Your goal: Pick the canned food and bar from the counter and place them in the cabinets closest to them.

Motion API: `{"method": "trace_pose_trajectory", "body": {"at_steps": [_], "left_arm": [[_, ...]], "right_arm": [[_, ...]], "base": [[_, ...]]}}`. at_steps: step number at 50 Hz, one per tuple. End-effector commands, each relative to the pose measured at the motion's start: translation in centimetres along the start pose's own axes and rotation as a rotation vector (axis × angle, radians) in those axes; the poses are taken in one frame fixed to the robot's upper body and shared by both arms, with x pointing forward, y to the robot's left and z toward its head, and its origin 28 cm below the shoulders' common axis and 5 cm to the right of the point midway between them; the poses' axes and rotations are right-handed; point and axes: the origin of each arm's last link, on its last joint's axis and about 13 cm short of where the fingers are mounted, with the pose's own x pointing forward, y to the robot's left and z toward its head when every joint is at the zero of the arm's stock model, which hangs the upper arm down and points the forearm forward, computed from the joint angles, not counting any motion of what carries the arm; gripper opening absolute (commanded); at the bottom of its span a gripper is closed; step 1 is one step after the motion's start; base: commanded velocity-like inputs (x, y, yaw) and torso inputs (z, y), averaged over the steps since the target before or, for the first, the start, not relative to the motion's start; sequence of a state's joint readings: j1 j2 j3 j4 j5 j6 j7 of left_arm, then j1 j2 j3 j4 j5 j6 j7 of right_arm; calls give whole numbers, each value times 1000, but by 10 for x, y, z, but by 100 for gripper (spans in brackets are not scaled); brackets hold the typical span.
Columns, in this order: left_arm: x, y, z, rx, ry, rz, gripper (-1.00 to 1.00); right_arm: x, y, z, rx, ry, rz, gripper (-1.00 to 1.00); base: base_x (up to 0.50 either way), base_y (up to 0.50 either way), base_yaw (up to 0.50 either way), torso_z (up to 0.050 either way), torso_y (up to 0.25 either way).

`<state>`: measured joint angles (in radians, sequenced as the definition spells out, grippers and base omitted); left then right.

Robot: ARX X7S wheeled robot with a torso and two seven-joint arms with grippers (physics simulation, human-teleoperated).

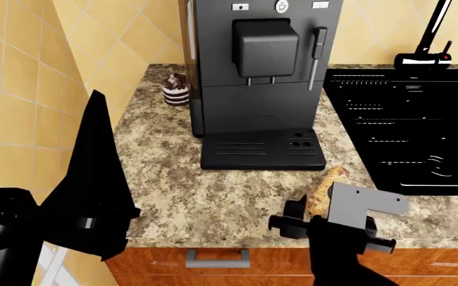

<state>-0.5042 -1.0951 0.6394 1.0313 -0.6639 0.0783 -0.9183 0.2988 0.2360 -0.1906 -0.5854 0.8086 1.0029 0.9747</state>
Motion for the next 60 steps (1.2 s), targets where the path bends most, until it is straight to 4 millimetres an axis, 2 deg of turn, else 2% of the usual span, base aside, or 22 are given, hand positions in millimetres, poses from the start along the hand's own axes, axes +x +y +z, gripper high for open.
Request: {"method": "trace_pose_trajectory", "body": {"at_steps": [1,21,39,51,60], "left_arm": [[0,0,0,0,1,2,100],[0,0,1,2,0,3,100],[1,2,0,4,4,23,100],[1,1,0,5,6,22,100],[2,1,-1,5,5,26,100]], "right_arm": [[2,2,-10,15,85,48,-100],[-3,-8,-6,27,55,-49,-100],[-28,-19,22,55,-127,-49,-100],[-50,-22,43,49,-322,19,-100],[-67,-29,52,5,-599,108,-100]], "base": [[0,0,0,0,0],[1,0,0,0,0],[0,0,0,0,0],[0,0,0,0,0],[0,0,0,0,0]]}}
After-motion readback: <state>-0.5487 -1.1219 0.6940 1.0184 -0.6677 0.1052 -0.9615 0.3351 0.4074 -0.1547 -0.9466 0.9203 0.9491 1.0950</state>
